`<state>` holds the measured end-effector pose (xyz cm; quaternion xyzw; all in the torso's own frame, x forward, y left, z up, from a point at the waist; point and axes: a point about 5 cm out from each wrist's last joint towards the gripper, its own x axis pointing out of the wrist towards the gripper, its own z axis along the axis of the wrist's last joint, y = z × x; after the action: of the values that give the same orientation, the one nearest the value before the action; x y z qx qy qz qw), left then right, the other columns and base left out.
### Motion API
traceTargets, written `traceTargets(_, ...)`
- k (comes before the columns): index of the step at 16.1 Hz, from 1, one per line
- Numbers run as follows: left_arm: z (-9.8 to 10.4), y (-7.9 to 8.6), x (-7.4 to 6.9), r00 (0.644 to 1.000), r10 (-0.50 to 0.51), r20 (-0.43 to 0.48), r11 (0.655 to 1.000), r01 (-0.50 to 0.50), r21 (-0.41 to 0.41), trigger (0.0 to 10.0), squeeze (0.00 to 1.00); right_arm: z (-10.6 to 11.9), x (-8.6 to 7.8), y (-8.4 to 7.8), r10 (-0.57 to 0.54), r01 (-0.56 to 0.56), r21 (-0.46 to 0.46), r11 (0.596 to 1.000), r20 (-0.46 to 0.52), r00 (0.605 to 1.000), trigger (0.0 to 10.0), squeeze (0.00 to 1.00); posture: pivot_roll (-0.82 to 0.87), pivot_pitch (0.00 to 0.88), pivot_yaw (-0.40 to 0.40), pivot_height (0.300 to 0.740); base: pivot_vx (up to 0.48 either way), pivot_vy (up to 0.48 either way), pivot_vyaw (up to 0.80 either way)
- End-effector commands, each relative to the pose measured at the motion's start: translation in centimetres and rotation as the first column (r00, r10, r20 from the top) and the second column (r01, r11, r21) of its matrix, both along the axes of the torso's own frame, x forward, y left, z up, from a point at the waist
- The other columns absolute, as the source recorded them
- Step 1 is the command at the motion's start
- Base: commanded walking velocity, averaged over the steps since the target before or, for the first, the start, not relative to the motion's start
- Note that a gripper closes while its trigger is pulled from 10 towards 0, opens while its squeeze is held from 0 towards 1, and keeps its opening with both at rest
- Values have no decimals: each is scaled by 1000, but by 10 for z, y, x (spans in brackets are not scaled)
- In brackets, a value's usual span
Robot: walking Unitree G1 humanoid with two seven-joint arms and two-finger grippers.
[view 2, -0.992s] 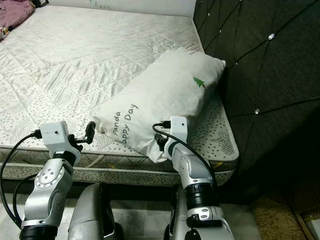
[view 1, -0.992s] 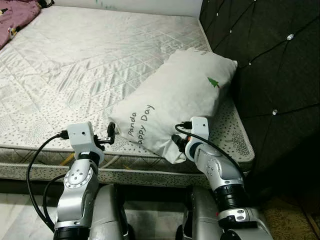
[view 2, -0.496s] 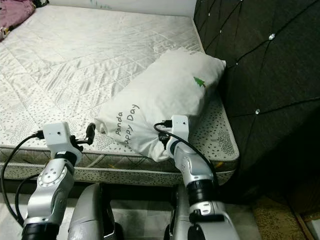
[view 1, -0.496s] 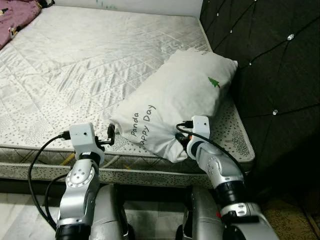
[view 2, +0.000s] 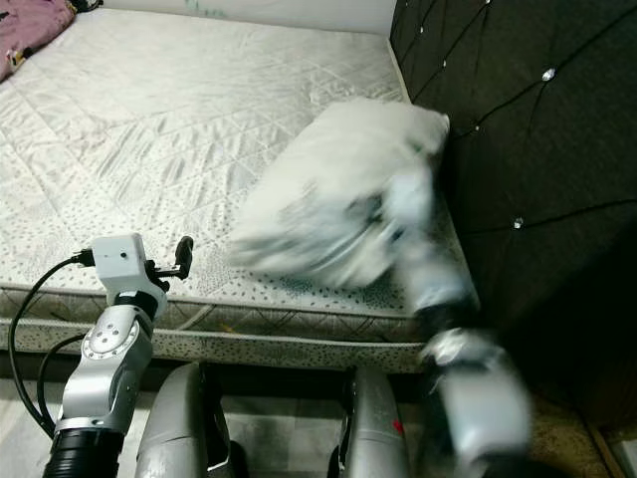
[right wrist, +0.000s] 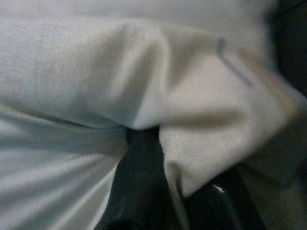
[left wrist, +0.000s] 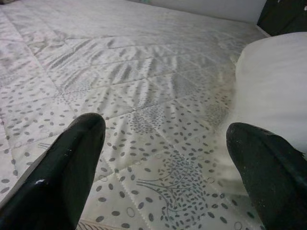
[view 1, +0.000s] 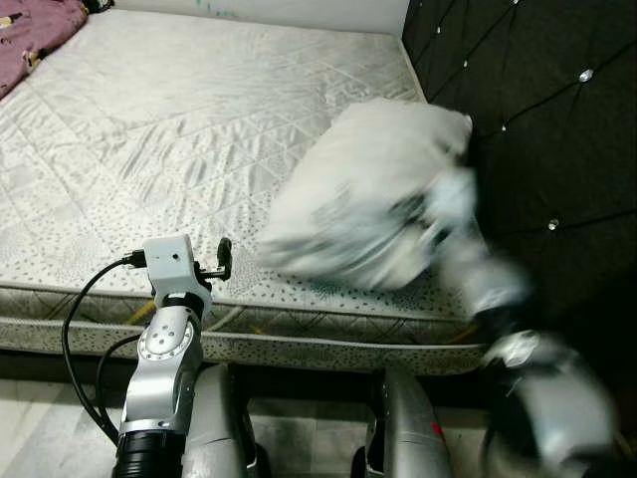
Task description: Clean up the room
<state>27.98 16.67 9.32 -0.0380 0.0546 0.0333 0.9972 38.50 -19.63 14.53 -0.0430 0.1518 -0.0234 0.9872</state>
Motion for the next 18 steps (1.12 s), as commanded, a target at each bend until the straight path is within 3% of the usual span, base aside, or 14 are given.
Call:
traceTargets(1,-2,-2,1,1000,-4,-7,1000,4,6,10000,0,43,10,-24,-91,97,-29,995,169,981,0,0,-48,0,-54,555,0,0,0)
traceTargets(3,-1,-1,1,1000,5,-2,1000,-5,9,10000,0,62,10,-50,-164,182,-64,981,227,960,0,0,-45,0,-59,555,0,0,0)
traceTargets(4,-3,1,0,1000,14,-7,1000,-14,11,10000,0,71,6,-72,-233,263,-87,961,258,937,0,0,-43,0,-61,555,0,0,0)
traceTargets(5,-4,1,0,1000,18,-13,1000,-18,14,10000,0,70,1,-86,-274,306,-94,947,259,926,0,0,-43,0,-62,555,0,0,0)
traceTargets(6,-4,2,-1,1000,19,-14,1000,-19,15,10000,0,67,-1,-88,-278,309,-93,946,251,927,0,0,-44,0,-61,555,0,0,0)
traceTargets(7,-4,2,-1,1000,19,-15,1000,-19,17,10000,0,55,-4,-86,-253,282,-111,953,222,942,0,0,-46,0,-59,555,0,0,0)
traceTargets(8,-5,4,-1,1000,19,-22,1000,-19,25,10000,0,19,-15,-70,-152,170,-146,975,125,981,0,0,-52,0,-53,555,0,0,0)
traceTargets(9,-6,4,-1,1000,18,-26,999,-17,28,10000,0,3,-22,-61,-113,123,-143,982,79,991,0,0,-54,0,-53,555,0,0,0)
traceTargets(10,-6,4,-1,999,15,-30,999,-14,35,10000,0,-28,-35,-44,-30,30,-128,991,2,1000,0,0,-56,0,-46,555,0,0,0)
traceTargets(12,-6,4,1,999,10,-33,999,-8,44,10000,0,-65,-59,-18,76,-83,-67,994,-98,992,0,0,-59,0,-38,555,0,0,0)
traceTargets(15,-6,5,2,999,8,-35,999,-6,52,10000,0,-79,-67,8,172,-176,-19,984,-138,975,0,0,-59,0,-32,555,0,0,0)
traceTargets(18,-5,5,4,999,10,-33,998,-8,57,10000,0,-61,-48,10,168,-171,-37,985,-86,982,0,0,-56,0,-35,555,0,0,0)
